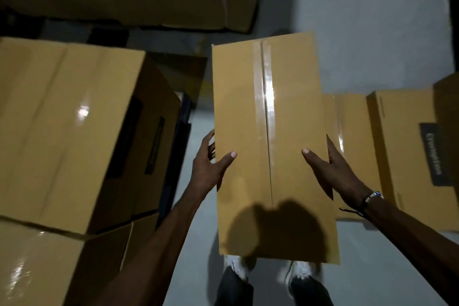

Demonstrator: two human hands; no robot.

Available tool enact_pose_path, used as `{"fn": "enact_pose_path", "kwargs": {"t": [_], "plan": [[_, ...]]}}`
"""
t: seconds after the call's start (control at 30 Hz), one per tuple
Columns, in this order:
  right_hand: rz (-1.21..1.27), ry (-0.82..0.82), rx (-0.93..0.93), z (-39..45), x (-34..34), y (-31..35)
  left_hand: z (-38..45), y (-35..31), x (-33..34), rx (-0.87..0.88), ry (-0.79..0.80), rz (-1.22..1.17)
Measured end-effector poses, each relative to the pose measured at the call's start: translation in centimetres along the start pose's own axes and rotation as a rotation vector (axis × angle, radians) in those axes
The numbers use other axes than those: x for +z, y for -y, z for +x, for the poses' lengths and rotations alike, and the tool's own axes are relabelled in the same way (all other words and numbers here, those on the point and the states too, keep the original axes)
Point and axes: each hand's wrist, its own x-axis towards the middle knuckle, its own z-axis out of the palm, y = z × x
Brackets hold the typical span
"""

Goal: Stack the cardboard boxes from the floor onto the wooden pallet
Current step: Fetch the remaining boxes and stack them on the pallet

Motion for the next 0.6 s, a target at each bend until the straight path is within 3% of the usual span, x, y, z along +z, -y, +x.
{"fn": "enact_pose_path", "kwargs": {"t": [0.27,0.6], "plan": [[-0.029,-0.068,-0.175,-15.2,-6.1,16.9,-11.5,-16.4,-7.3,0.134,-0.062,-0.076],[-0.116,-0.132,-0.377,-31.7,-7.0,27.7,-26.8,-26.3,-15.6,0.211,-0.186,-0.253]]}}
